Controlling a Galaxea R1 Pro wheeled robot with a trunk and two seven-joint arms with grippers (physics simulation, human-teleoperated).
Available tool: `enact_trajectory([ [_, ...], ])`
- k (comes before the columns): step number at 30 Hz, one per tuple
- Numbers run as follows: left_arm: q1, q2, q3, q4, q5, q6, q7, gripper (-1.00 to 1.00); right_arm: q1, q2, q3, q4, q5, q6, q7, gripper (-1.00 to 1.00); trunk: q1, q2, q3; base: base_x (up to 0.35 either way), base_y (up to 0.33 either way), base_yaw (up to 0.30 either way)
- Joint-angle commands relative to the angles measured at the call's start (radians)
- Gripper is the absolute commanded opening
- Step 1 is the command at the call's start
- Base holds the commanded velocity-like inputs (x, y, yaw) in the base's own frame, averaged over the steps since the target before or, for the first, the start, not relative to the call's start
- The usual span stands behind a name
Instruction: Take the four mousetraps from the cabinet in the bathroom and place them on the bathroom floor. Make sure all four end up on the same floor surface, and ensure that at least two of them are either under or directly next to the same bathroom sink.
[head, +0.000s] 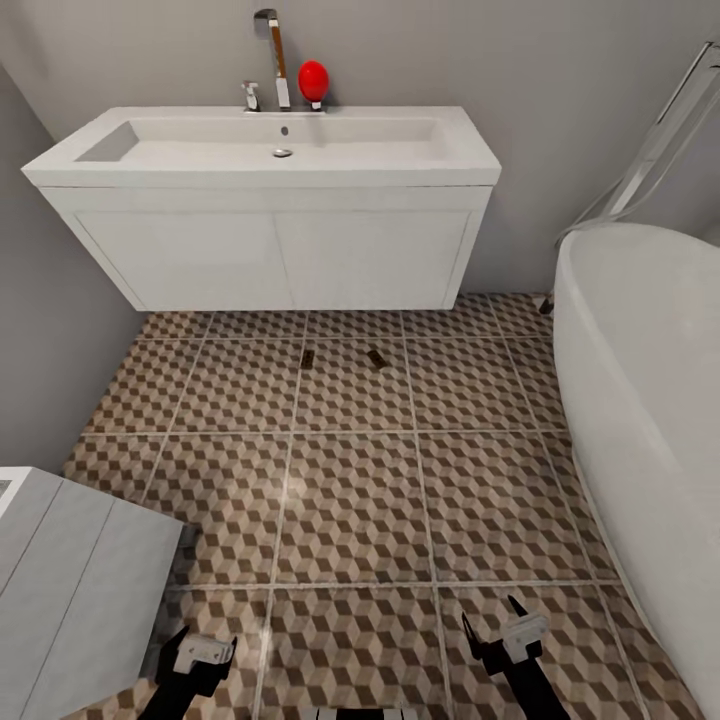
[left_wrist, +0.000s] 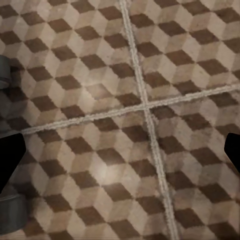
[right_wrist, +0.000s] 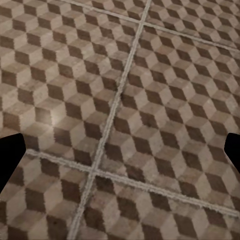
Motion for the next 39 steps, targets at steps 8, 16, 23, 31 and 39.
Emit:
enact_trajectory([
  [8,-0.001,-0.002,-0.008,0.003,0.009,-0.001,-0.001,1.0,0.0,0.0,0.003,0.001,0.009,0.004,-0.012,1.0,0.0,0.0,-0.001,0.0,0.0,0.0],
  [16,-0.001,-0.002,-0.007,0.003,0.009,-0.001,-0.001,1.0,0.0,0.0,0.003,0.0,0.009,0.076,-0.01,1.0,-0.023,0.042,0.018,0.0,0.0,0.0],
  [23,-0.001,-0.002,-0.007,0.003,0.009,-0.001,-0.001,1.0,0.0,-0.002,0.003,0.0,0.009,0.095,-0.009,1.0,-0.05,0.091,0.04,0.0,0.0,0.0],
  [31,-0.001,-0.007,-0.007,0.003,0.009,0.001,0.0,1.0,0.0,0.001,0.003,0.0,0.009,0.098,-0.009,1.0,-0.081,0.147,0.065,0.0,0.0,0.0],
  [39,-0.001,-0.015,-0.007,0.003,0.009,0.001,0.002,1.0,0.0,0.002,0.003,0.0,0.009,0.098,-0.01,1.0,-0.111,0.203,0.09,0.0,0.0,0.0],
])
